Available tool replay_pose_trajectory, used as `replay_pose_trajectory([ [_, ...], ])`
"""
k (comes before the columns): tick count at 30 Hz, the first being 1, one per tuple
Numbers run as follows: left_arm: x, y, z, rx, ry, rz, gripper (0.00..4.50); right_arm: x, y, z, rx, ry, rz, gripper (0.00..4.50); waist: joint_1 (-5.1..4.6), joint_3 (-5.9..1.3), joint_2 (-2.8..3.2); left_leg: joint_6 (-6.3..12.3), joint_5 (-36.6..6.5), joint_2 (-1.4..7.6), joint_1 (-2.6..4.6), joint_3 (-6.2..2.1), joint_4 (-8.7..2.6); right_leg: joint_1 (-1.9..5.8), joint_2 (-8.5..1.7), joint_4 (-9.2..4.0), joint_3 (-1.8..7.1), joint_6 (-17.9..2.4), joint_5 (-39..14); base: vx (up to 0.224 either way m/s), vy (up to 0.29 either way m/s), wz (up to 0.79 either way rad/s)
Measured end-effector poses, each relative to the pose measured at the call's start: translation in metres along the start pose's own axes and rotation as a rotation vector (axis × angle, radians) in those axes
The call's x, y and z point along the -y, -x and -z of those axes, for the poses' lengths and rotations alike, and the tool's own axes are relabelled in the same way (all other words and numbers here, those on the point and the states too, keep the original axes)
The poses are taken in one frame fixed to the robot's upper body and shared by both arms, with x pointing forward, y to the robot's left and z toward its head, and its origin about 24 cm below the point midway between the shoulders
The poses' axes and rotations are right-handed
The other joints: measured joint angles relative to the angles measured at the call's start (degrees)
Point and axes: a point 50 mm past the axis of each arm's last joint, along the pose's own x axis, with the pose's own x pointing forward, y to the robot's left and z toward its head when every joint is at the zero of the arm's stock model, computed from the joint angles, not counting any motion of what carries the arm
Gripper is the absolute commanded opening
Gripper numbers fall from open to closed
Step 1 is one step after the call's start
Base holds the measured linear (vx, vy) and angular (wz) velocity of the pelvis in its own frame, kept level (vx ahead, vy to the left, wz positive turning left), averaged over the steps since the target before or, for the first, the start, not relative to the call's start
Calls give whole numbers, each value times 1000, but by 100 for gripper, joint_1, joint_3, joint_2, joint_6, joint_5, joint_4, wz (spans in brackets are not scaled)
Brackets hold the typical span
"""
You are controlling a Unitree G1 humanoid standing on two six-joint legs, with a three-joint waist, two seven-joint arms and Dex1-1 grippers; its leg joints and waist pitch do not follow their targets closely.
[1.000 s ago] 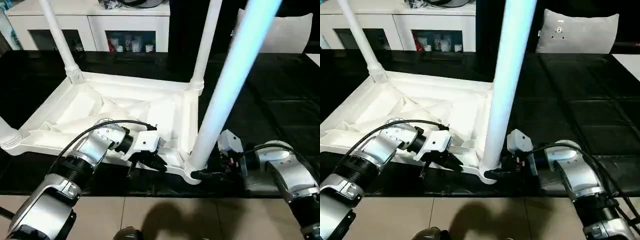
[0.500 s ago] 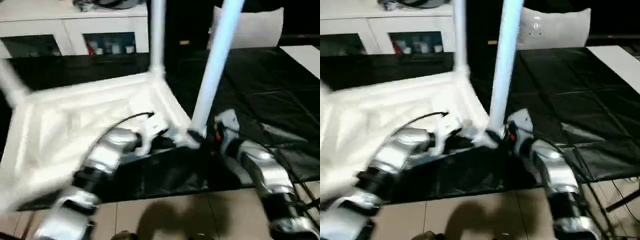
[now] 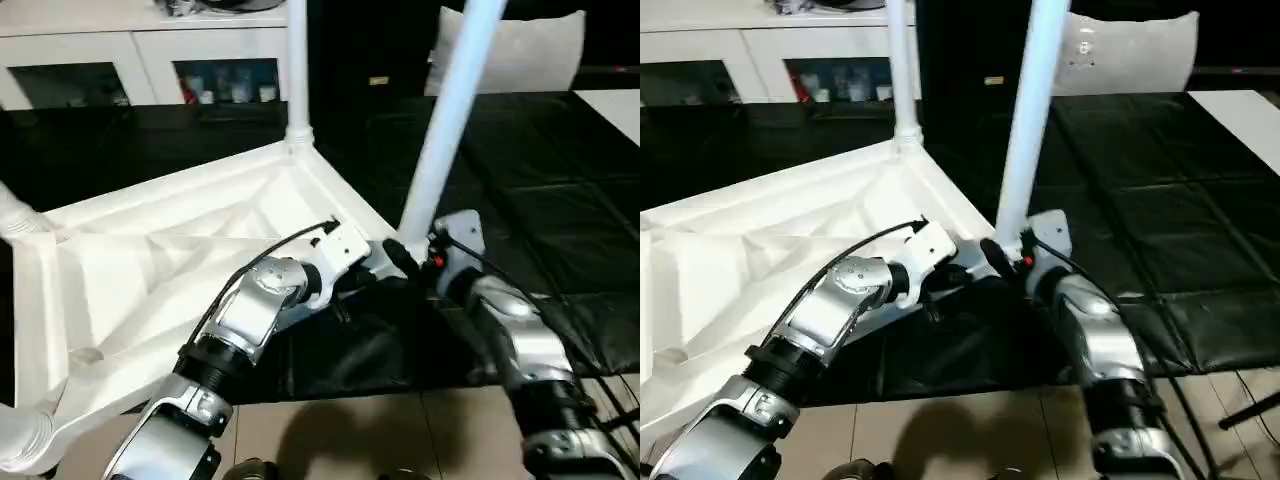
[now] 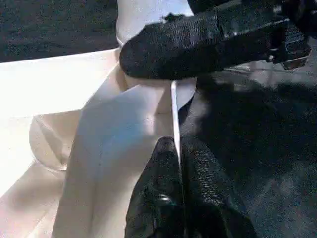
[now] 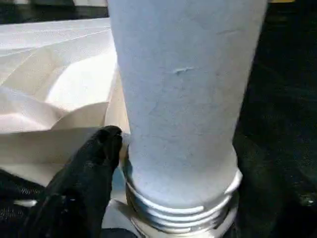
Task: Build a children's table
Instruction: Rotate leg to tighten
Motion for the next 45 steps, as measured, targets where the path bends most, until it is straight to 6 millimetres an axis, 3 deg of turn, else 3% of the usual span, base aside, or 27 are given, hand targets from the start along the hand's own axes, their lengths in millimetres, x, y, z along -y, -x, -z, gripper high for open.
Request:
replay_pose_trajectory([
  [6,0,7,4,-4,-56,77,0,10,20,-1,-34,89,-164,446,40,2,13,0,1,1,3,-1,6,6,-1,0,0,9,12,0,0,0],
  [13,-5,22,12,-15,-143,187,0,10,36,-15,-58,190,-391,446,66,2,17,-1,2,1,10,-1,16,18,-2,-1,1,11,21,0,0,0],
  [16,-7,37,20,-26,-193,304,0,11,46,-16,-113,223,-517,446,141,1,16,-1,2,4,19,-2,15,21,-1,5,-1,11,21,0,0,0],
  [21,-9,52,23,-66,-268,441,0,-1,44,-12,-157,244,-664,446,236,-1,20,-1,1,2,22,0,27,33,-5,6,4,10,21,0,0,0],
  [26,-8,54,23,-78,-313,508,0,-5,47,-9,-201,263,-754,446,220,-1,12,1,0,-2,29,3,26,39,-8,1,7,7,23,0,0,0],
  [33,-13,56,23,-96,-338,553,0,-13,50,-9,-235,270,-877,378,231,0,10,-1,1,3,29,3,26,34,-6,13,5,7,23,0,0,0],
  [45,-15,56,24,-92,-347,577,0,-12,51,-10,-234,271,-877,271,293,-1,10,-1,2,3,28,4,27,33,-6,13,6,7,23,0,0,0],
])
